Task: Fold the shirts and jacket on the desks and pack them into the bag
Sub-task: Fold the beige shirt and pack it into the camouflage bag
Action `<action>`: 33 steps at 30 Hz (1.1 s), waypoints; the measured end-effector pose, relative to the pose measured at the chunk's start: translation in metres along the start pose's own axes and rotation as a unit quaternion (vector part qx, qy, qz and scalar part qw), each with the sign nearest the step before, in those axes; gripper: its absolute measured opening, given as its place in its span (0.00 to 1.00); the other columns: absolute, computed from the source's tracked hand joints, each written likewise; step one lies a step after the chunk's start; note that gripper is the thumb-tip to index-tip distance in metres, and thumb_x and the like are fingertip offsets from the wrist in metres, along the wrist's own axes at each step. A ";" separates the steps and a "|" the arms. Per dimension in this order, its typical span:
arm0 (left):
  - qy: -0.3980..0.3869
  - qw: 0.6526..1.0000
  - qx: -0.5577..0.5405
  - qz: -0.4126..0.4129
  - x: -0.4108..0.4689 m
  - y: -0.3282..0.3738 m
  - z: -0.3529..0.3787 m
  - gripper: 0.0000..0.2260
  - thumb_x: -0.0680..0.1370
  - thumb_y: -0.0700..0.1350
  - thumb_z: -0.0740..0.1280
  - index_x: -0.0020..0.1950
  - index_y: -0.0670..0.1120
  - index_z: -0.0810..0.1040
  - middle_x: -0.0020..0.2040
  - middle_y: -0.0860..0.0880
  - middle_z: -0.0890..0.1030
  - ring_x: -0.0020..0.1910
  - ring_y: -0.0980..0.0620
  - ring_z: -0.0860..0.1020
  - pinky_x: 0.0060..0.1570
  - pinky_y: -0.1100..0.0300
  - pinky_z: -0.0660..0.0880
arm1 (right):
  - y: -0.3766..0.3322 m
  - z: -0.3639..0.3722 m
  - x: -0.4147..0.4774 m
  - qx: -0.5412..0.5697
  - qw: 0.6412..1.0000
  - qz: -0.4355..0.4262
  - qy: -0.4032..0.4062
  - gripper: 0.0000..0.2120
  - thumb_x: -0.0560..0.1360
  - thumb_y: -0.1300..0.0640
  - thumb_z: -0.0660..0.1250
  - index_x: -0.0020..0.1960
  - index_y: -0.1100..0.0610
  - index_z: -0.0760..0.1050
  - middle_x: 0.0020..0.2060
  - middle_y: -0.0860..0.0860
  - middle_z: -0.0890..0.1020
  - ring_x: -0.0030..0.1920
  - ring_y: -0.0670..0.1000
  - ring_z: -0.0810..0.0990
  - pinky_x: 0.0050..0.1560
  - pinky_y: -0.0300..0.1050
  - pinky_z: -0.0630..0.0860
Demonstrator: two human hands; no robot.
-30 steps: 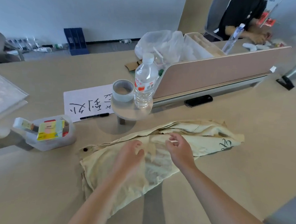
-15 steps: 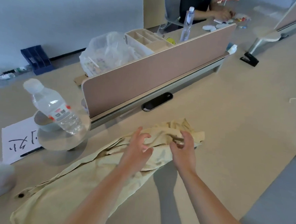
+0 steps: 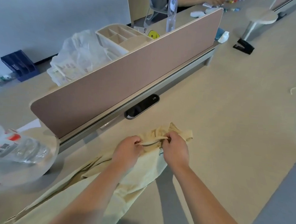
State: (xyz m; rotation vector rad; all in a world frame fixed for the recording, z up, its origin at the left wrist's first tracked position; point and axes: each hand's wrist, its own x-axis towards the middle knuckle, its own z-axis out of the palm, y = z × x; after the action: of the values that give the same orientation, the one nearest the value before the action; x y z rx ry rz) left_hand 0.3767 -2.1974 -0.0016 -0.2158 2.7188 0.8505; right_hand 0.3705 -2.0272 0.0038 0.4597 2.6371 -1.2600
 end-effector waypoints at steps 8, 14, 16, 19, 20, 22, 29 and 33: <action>0.078 0.997 -0.018 -0.019 0.027 -0.006 -0.009 0.12 0.79 0.43 0.64 0.62 0.52 0.71 0.60 0.54 0.69 0.45 0.52 0.76 0.46 0.56 0.73 | -0.030 0.043 0.062 -0.011 0.994 -0.062 -0.090 0.15 0.76 0.67 0.57 0.55 0.55 0.78 0.52 0.51 0.79 0.50 0.51 0.77 0.47 0.43 0.70; -0.059 0.997 -0.035 0.026 0.043 -0.007 0.011 0.10 0.81 0.43 0.59 0.52 0.54 0.78 0.55 0.56 0.77 0.50 0.58 0.77 0.51 0.61 0.73 | -0.018 0.064 0.087 -0.030 0.989 -0.043 -0.140 0.15 0.75 0.68 0.57 0.54 0.56 0.77 0.51 0.52 0.79 0.50 0.54 0.77 0.46 0.45 0.70; -0.101 0.994 -0.026 0.012 0.050 -0.018 0.021 0.13 0.82 0.43 0.59 0.62 0.53 0.77 0.63 0.55 0.74 0.57 0.56 0.76 0.55 0.62 0.71 | -0.009 0.066 0.092 -0.018 0.984 -0.017 -0.176 0.18 0.74 0.69 0.57 0.56 0.53 0.77 0.51 0.51 0.79 0.50 0.54 0.78 0.47 0.45 0.73; -0.112 0.993 -0.040 0.006 0.057 -0.031 0.028 0.20 0.82 0.43 0.59 0.74 0.55 0.69 0.70 0.55 0.68 0.58 0.57 0.75 0.53 0.65 0.69 | -0.004 0.058 0.088 0.061 0.989 0.004 -0.135 0.19 0.76 0.66 0.59 0.62 0.51 0.78 0.55 0.46 0.79 0.55 0.48 0.78 0.55 0.43 0.74; -0.114 0.992 -0.051 0.007 0.058 -0.032 0.029 0.21 0.82 0.44 0.60 0.75 0.57 0.67 0.70 0.56 0.67 0.56 0.59 0.75 0.51 0.65 0.69 | -0.003 0.053 0.085 0.093 0.991 0.003 -0.095 0.18 0.77 0.64 0.61 0.62 0.50 0.77 0.56 0.44 0.79 0.56 0.46 0.78 0.57 0.42 0.74; -0.118 0.990 -0.070 0.017 0.062 -0.033 0.030 0.23 0.82 0.46 0.61 0.76 0.60 0.64 0.71 0.58 0.67 0.58 0.60 0.74 0.53 0.65 0.69 | 0.000 0.042 0.078 0.134 0.991 -0.003 -0.020 0.16 0.78 0.60 0.62 0.62 0.47 0.77 0.55 0.41 0.79 0.54 0.42 0.79 0.54 0.39 0.74; -0.138 0.986 -0.096 -0.003 0.076 -0.045 0.033 0.23 0.82 0.46 0.61 0.78 0.58 0.64 0.73 0.58 0.63 0.61 0.63 0.67 0.59 0.66 0.62 | 0.033 0.027 0.093 0.170 0.982 0.072 -0.042 0.16 0.80 0.59 0.63 0.67 0.52 0.77 0.61 0.46 0.79 0.62 0.47 0.76 0.62 0.41 0.70; -0.134 0.986 -0.104 -0.009 0.083 -0.050 0.040 0.23 0.82 0.45 0.61 0.77 0.59 0.66 0.69 0.58 0.63 0.60 0.60 0.70 0.57 0.65 0.65 | 0.038 0.045 0.102 0.148 0.987 0.057 -0.036 0.15 0.79 0.60 0.62 0.64 0.52 0.78 0.57 0.44 0.77 0.58 0.45 0.73 0.57 0.39 0.66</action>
State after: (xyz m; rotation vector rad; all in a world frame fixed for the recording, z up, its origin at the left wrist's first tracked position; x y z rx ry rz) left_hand 0.3180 -2.2206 -0.0854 -0.1549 2.3780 1.0757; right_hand 0.2898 -2.0197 -0.0813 0.5866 2.3366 -1.6043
